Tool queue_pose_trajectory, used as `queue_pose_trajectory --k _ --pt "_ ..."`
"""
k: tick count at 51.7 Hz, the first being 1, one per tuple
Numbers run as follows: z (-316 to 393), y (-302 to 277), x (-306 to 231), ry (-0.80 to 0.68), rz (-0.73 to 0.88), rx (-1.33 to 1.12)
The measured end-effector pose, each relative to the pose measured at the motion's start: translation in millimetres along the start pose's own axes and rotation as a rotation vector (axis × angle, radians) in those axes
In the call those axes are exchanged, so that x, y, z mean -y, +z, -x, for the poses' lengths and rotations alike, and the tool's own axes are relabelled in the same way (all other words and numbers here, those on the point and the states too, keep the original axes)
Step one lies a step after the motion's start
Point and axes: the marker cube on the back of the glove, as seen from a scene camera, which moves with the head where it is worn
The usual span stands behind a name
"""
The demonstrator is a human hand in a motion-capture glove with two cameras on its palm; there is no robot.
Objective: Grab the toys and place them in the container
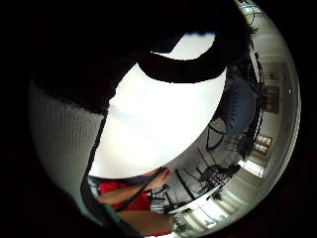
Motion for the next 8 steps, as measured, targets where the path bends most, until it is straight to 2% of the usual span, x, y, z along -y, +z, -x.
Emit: queue_pose_trajectory --k 8 --pt "1.7 -1.9 2.4 -0.002 -0.005 -0.017"
